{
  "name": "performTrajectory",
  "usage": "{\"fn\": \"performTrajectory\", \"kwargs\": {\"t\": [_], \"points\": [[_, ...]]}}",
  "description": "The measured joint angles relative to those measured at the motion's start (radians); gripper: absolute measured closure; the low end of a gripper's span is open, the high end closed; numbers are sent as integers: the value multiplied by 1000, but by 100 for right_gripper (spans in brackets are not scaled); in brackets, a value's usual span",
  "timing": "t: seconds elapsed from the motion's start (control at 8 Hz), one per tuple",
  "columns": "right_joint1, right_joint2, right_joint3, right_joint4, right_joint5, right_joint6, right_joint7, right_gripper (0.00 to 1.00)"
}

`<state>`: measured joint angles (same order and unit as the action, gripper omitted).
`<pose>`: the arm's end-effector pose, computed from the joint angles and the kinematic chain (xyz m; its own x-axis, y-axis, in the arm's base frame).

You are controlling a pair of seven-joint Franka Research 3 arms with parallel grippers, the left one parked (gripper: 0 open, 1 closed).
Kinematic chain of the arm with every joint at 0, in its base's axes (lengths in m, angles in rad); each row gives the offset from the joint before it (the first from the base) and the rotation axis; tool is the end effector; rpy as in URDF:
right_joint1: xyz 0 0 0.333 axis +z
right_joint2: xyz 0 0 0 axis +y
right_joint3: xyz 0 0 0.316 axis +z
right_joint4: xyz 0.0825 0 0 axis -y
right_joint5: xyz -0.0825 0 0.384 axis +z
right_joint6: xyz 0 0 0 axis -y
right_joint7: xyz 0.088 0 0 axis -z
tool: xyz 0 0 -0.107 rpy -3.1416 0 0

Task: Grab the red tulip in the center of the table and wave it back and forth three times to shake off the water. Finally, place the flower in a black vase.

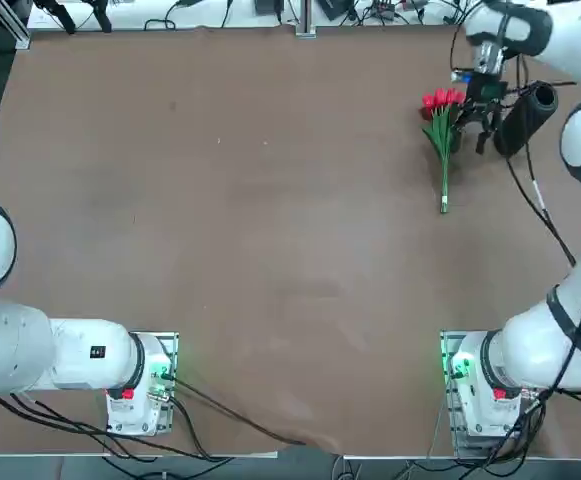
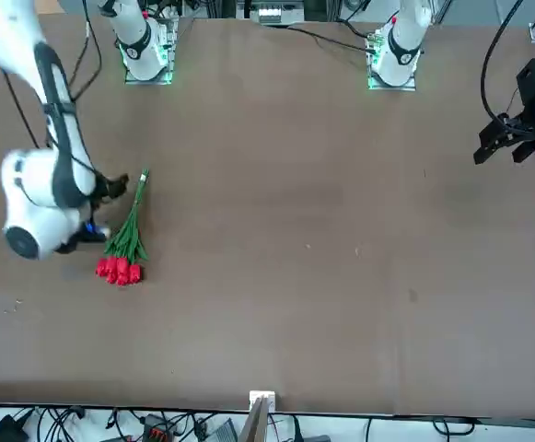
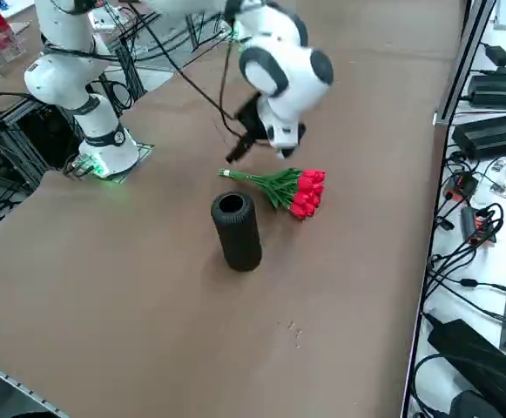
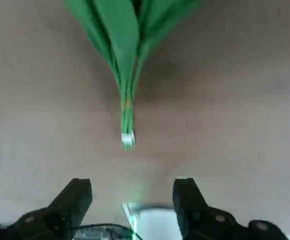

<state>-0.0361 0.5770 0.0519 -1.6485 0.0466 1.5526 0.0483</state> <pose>0.5985 0.0119 0.2466 0.7803 -0.0239 -0.6249 -0.0587 -0.9977 -0.0351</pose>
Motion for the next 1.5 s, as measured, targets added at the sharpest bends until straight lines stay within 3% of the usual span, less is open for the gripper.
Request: {"fn": "performTrajectory", "kwargs": {"t": [0.38,1.0,1.38,1.5], "points": [[2,70,4,-22,38,162,1,1],[-2,115,6,-24,56,258,4,7],[-5,115,4,-24,56,261,6,30],[-6,115,4,-24,56,261,6,51]]}}
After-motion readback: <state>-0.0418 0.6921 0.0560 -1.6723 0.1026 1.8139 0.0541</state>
